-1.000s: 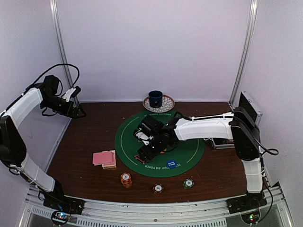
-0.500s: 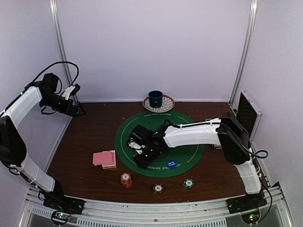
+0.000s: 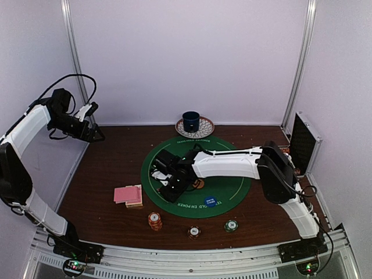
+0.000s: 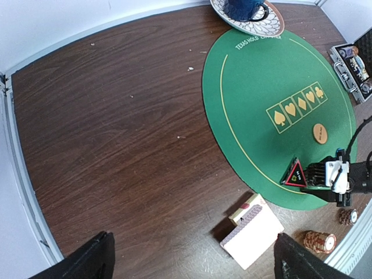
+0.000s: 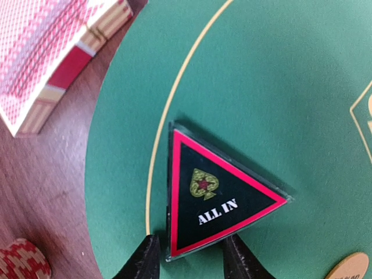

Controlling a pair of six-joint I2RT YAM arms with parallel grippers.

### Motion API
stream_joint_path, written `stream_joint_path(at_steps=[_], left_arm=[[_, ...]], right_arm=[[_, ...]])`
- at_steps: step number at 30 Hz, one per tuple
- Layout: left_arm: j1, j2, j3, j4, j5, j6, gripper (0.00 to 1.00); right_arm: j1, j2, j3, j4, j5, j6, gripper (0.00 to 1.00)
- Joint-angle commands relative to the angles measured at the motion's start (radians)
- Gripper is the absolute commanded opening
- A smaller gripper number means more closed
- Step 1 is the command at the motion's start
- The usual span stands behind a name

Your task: Distribute texas hold em gaming equipment

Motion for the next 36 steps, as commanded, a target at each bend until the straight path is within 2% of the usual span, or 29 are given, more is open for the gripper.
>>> stream_joint_path(at_steps=[1,17,25,28,30,31,36], left_arm=[[0.002,-0.021,0.022,-0.005,0.014,0.009,0.98],[0.002,-0.026,0.019,-0.014,0.018,0.009,0.98],[0.002,-0.026,0.029,-0.032,0.025,0.013,0.97],[0.002,-0.026,0.031,-0.045,0.027,0.019,0.97],[0.002,-0.025,0.034,-0.053,0.026,0.024,0.98],[0.002,-0.024,0.037,-0.059,0.025,0.025,0.98],[0.002,-0.033,0.043,-0.076,0.018,0.033,0.98]], right_arm=[[-0.024,0.073,0.069,0.032,0.004,-0.022,0.39],[-0.032,0.268,0.39,0.01,0.074,-0.013,0.35],[-0.045,0.322,0.475,0.054,0.104,0.002,0.36],[-0.045,0.319,0.487,0.062,0.087,-0.01,0.44],[-0.045,0.299,0.48,0.064,0.088,-0.017,0.56],[-0.045,0.283,0.474,0.063,0.096,-0.021,0.66],[-0.045,0.152,0.358,0.083,0.131,-0.034,0.86]])
